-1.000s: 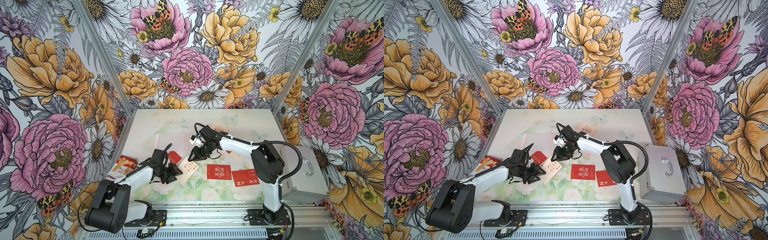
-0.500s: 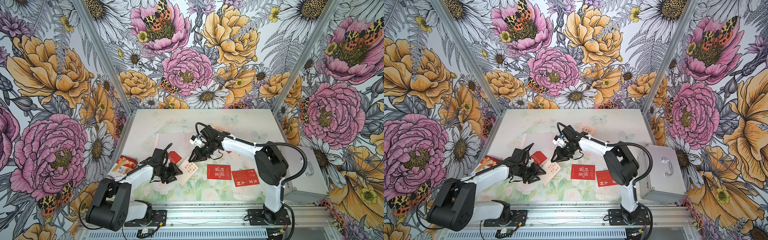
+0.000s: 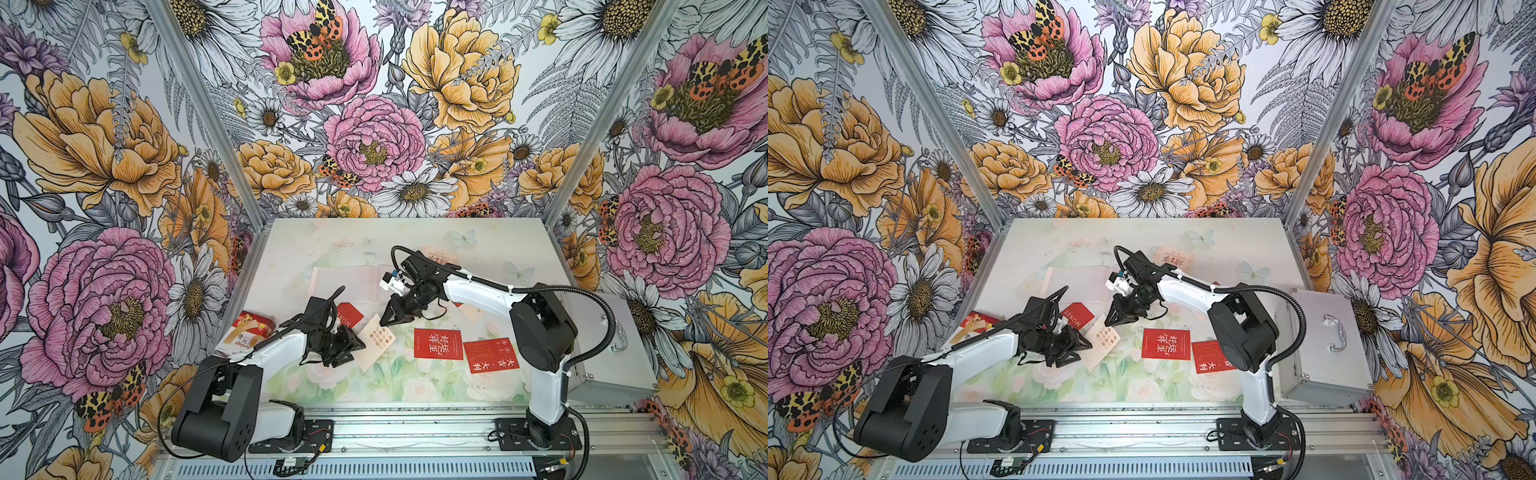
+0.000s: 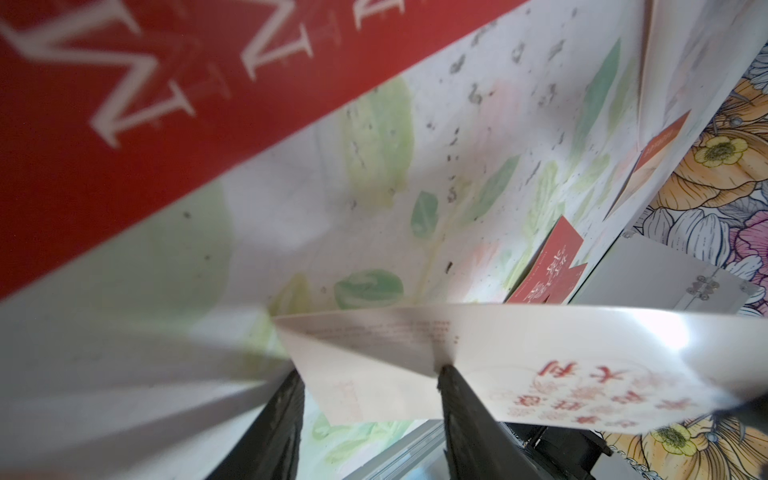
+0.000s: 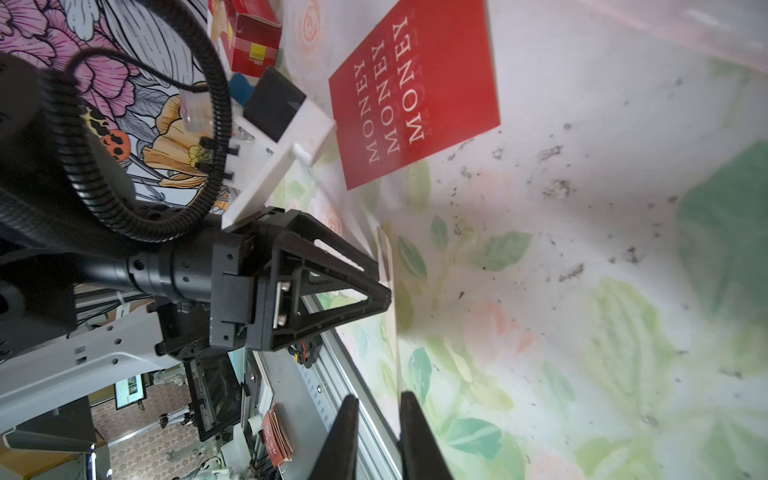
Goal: Place the photos into the photo albums
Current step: Pick up the photo at the center of the board.
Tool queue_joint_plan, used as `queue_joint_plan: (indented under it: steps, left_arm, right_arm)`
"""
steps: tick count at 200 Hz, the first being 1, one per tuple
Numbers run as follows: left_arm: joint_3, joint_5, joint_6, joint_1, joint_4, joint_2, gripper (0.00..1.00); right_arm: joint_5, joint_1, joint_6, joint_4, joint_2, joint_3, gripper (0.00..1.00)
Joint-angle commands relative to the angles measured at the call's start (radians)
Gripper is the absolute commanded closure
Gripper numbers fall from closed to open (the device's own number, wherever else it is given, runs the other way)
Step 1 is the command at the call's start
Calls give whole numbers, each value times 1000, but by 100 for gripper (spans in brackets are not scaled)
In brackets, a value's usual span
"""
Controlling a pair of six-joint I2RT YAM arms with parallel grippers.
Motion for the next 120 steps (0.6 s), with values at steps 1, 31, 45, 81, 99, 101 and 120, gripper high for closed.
queue_joint_plan:
  steps: [1,31,45,81,99,101,120]
  left_arm:
    - [-33,-183,50,25,29,51,46]
    - [-33,-182,50,29,27,45,46]
    - [-33,-180,46,30,27,40,46]
    - [-33,-163,43,46,26,9,46]
    - [-33,-140,46,80,27,-21,45]
    - [-33,-137,46,84,26,-25,45]
    - [-25,-111,43,141,27,-69,45]
  right_arm:
    - [53,6,-19,-26,-9,-3,84]
    - [71,11,-19,-26,-6,3,94]
    - [75,9,-18,-26,-7,7,100]
    - [107,-1,-16,-26,-20,2,100]
    - [110,-14,-16,-25,-40,-4,100]
    - [109,-15,-16,-24,-42,-5,100]
    - [107,-40,-18,-23,-76,-5,100]
